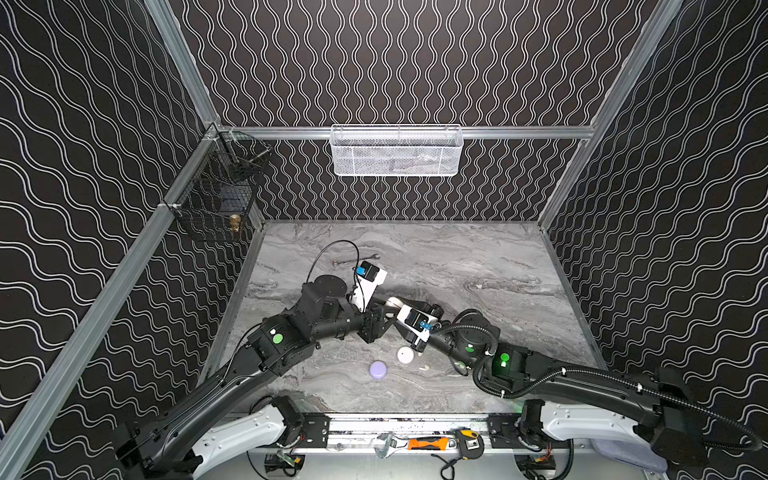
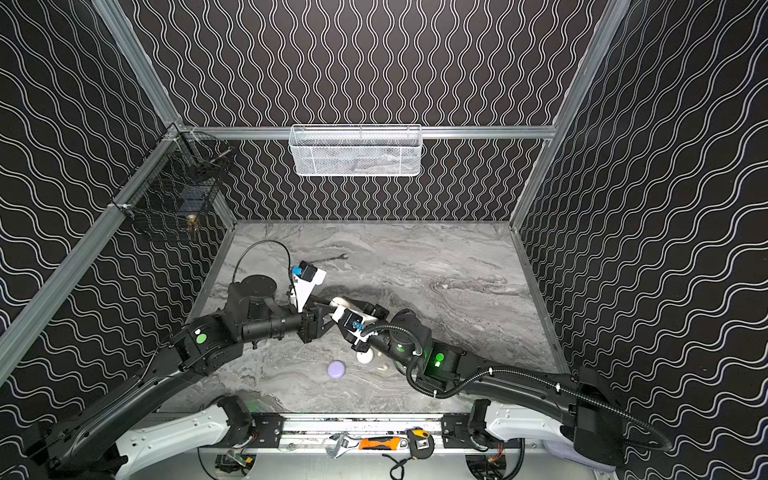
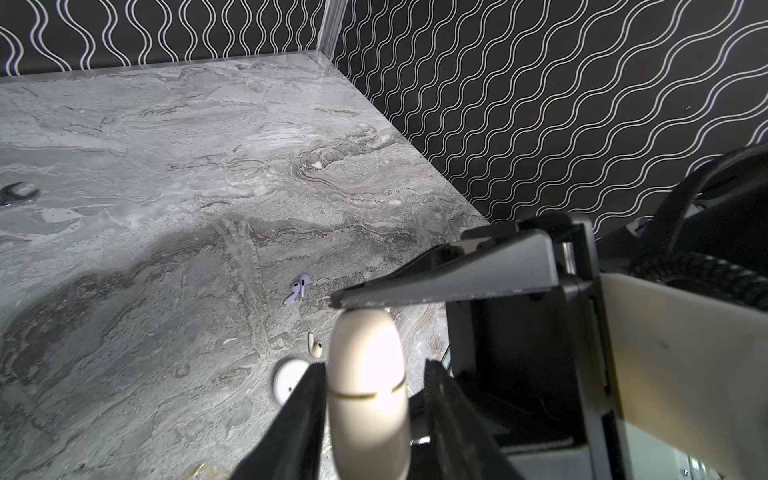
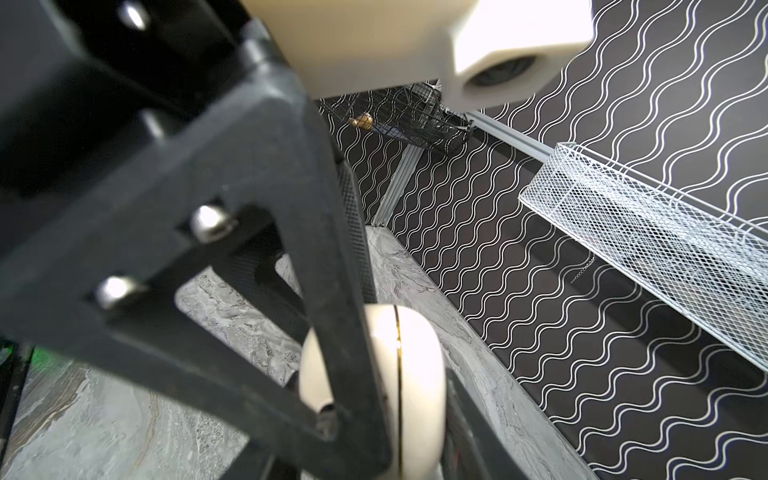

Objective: Insert the wireless bluetooth earbuds into the charging case
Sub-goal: 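Grasp the cream case's lower half with the left gripper, right gripper holding lid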

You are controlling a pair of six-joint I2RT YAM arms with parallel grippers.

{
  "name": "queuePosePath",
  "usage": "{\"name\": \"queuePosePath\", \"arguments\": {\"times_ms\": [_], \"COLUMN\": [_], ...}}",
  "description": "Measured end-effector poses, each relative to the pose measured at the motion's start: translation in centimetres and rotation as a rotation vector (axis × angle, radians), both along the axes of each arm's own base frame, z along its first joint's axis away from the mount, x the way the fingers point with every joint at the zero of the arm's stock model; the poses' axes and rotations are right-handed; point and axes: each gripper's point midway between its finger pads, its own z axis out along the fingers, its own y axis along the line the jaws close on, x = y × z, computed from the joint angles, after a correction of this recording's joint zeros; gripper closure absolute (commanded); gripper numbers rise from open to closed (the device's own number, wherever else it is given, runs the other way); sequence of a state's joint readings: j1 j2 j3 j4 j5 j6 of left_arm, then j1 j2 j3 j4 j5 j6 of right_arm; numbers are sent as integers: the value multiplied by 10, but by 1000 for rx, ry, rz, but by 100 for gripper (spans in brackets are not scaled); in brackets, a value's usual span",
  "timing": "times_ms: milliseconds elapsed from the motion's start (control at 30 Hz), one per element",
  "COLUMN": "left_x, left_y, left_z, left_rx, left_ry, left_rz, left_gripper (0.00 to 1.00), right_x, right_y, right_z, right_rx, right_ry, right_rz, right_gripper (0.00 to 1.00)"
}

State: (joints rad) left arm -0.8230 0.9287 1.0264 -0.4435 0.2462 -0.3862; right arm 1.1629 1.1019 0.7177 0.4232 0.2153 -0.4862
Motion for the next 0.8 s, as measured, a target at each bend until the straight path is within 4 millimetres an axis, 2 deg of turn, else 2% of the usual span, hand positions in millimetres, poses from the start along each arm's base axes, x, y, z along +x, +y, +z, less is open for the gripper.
{"name": "queuePosePath", "arguments": {"times_ms": [100,233,300,400,533,633,733,800], "left_x": [0,-1,-1,-1,-3,6,12,11], "left_y": [1,2,2,1,2,12,20,22], "left_z": [0,1,2,3,4,10,22,29], "left_rx": [0,-4,-7,-14,-6,14,29,16], "left_ry": [-2,-5,-4,-5,-35,-97,-207,-311], "left_rz": [4,8,8,3,-12,49,72,57], "left_gripper": [68,79,84,91,91,100,100,100], "right_x": [0,0,0,0,-6,-11,-15,-16], "right_y": [0,-1,-1,-1,-5,-17,-31,-41], "right_z": [0,1,2,3,6,-4,-8,-1], "right_rx": [0,4,5,8,39,52,77,120], "right_ry": [0,-2,-3,-3,-5,-18,-35,-55], "right_rz": [0,-3,-3,-3,17,19,18,19], "right_gripper": [77,74,65,36,10,1,1,1]}}
